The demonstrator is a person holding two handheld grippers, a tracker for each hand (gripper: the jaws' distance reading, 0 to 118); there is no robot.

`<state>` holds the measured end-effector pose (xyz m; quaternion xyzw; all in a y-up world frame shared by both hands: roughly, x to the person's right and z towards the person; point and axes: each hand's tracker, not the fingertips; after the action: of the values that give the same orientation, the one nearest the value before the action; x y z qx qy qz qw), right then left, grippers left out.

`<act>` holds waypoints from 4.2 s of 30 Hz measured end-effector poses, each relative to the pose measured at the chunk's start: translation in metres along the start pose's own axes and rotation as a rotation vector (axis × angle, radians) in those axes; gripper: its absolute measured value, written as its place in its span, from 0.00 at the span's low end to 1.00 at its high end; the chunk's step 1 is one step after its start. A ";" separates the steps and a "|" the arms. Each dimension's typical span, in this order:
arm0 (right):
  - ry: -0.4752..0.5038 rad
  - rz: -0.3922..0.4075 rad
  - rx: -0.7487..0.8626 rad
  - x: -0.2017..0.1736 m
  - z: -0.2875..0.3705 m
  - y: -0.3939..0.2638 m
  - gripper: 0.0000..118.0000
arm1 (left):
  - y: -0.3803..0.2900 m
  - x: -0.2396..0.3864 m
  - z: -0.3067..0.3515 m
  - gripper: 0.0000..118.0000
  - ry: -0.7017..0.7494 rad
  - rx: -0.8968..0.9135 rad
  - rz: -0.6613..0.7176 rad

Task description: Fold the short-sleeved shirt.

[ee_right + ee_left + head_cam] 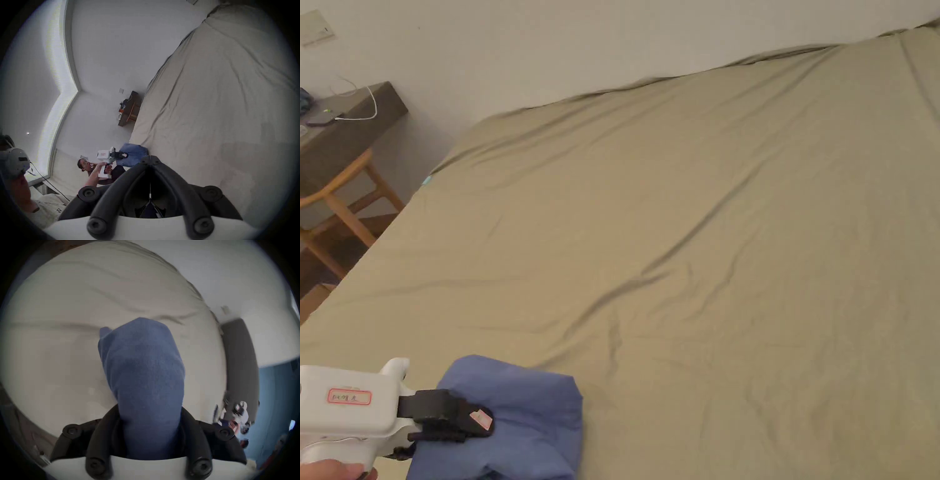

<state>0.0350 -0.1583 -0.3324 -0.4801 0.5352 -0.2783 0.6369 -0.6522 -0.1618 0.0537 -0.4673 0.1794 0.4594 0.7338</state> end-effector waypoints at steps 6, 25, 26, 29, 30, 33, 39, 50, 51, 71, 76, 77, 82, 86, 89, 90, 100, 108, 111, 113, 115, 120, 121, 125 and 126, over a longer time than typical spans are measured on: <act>-0.094 0.005 -0.023 0.000 0.011 -0.015 0.02 | 0.006 -0.062 0.013 0.28 0.092 -0.014 0.122; -0.640 0.499 0.204 -0.128 0.035 0.079 0.02 | -0.027 0.222 0.131 0.00 0.207 0.604 -0.339; -0.624 0.545 0.287 -0.151 0.042 0.092 0.02 | -0.036 0.260 0.150 0.00 0.226 0.700 -0.401; -0.658 0.714 0.533 -0.222 0.061 0.120 0.02 | -0.017 0.309 0.199 0.00 0.285 0.949 -0.660; -0.680 0.756 0.603 -0.241 0.064 0.126 0.02 | -0.019 0.322 0.207 0.00 0.283 1.037 -0.661; -0.680 0.832 0.729 -0.281 0.067 0.139 0.02 | -0.063 0.381 0.191 0.00 0.266 1.160 -0.660; -0.701 0.869 0.752 -0.307 0.046 0.141 0.02 | -0.113 0.436 0.134 0.00 0.200 1.283 -0.636; -0.793 0.827 0.663 -0.243 0.011 0.098 0.03 | -0.138 0.426 0.062 0.00 0.368 1.219 -0.567; -0.796 0.817 0.659 -0.240 0.011 0.098 0.03 | -0.139 0.426 0.063 0.00 0.378 1.217 -0.566; -0.785 0.799 0.699 -0.254 0.017 0.091 0.28 | -0.145 0.419 0.086 0.02 0.332 1.221 -0.547; -0.786 0.802 0.693 -0.252 0.019 0.090 1.00 | -0.150 0.405 0.082 1.00 0.288 1.276 -0.491; -0.779 0.797 0.678 -0.251 0.018 0.089 1.00 | -0.154 0.401 0.076 1.00 0.263 1.218 -0.521; -0.813 0.819 0.698 -0.258 0.010 0.088 1.00 | -0.139 0.414 0.082 1.00 0.315 1.202 -0.549; -0.808 0.820 0.687 -0.256 0.010 0.089 1.00 | -0.144 0.415 0.084 1.00 0.298 1.183 -0.555; -0.815 0.824 0.689 -0.257 0.009 0.088 1.00 | -0.142 0.415 0.083 1.00 0.302 1.177 -0.537; -0.814 0.822 0.686 -0.256 0.009 0.088 1.00 | -0.141 0.414 0.083 1.00 0.311 1.176 -0.540; -0.819 0.811 0.678 -0.253 0.009 0.090 1.00 | -0.145 0.414 0.086 1.00 0.271 1.173 -0.516; -0.813 0.800 0.682 -0.252 0.010 0.090 1.00 | -0.145 0.415 0.086 1.00 0.291 1.175 -0.520; -0.826 0.810 0.669 -0.252 0.008 0.091 1.00 | -0.144 0.413 0.085 1.00 0.286 1.168 -0.509; -0.832 0.822 0.677 -0.253 0.007 0.089 1.00 | -0.145 0.413 0.084 1.00 0.288 1.166 -0.514; -0.820 0.818 0.679 -0.254 0.008 0.089 1.00 | -0.146 0.415 0.085 1.00 0.294 1.169 -0.522; -0.801 0.806 0.686 -0.254 0.009 0.089 1.00 | -0.146 0.415 0.086 1.00 0.271 1.166 -0.516; -0.796 0.806 0.690 -0.255 0.009 0.089 1.00 | -0.145 0.415 0.086 1.00 0.276 1.165 -0.517; -0.759 0.788 0.697 -0.259 0.013 0.088 1.00 | -0.146 0.414 0.086 1.00 0.288 1.168 -0.522; -0.741 0.778 0.678 -0.261 0.013 0.090 1.00 | -0.146 0.413 0.086 1.00 0.288 1.166 -0.517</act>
<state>-0.0382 0.1065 -0.3062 -0.0867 0.2966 0.0042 0.9511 -0.3313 0.1002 -0.1137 -0.0775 0.3773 0.0282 0.9224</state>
